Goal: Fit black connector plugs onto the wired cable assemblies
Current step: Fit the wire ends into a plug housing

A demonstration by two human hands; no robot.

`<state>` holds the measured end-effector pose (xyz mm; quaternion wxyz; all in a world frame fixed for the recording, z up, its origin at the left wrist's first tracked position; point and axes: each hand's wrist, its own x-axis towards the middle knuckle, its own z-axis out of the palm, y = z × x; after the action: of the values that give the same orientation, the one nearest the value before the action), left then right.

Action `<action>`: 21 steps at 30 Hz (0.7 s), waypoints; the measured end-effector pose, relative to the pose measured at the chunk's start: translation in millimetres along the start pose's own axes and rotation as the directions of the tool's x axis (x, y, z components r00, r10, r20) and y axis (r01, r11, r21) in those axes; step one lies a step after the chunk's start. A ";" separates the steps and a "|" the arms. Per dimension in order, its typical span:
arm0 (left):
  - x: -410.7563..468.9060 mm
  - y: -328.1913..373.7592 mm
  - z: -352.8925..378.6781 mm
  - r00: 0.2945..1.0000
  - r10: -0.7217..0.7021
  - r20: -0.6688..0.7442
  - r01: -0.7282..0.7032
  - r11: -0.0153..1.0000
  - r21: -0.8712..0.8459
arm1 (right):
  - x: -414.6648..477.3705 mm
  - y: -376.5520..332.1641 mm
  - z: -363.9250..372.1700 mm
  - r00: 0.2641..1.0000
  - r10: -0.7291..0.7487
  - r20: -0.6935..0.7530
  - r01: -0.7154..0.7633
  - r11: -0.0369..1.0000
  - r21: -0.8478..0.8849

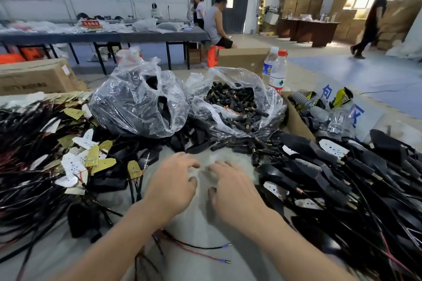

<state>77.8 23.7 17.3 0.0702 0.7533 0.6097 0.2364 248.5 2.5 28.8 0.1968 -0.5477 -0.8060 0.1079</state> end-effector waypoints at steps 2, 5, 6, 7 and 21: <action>-3.2 -25.2 -11.0 0.998 -0.042 -0.044 0.050 0.977 0.207 | 16.9 -5.7 9.8 1.000 -0.025 0.010 0.025 0.999 -0.022; -6.9 -64.8 -26.1 0.977 -0.170 -0.131 0.210 0.882 0.421 | 42.1 -6.9 20.1 0.997 0.009 0.073 -0.007 1.000 -0.031; -8.4 -77.9 -30.1 0.964 -0.199 -0.179 0.259 0.864 0.432 | 51.4 -5.1 22.8 0.997 0.030 0.078 -0.027 0.999 -0.034; -9.8 -90.0 -33.7 0.951 -0.223 -0.216 0.298 0.850 0.434 | 61.6 -2.2 24.4 0.995 0.061 0.074 -0.058 0.997 -0.042; 16.9 -118.2 -57.8 0.926 -0.353 -0.133 0.377 0.842 0.386 | 108.1 -1.7 37.8 0.980 0.075 0.183 -0.069 0.997 -0.037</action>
<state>-50.0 58.3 26.1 -0.0607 0.6145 0.7791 0.1086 195.8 103.5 17.0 0.1089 -0.5670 -0.8020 0.1531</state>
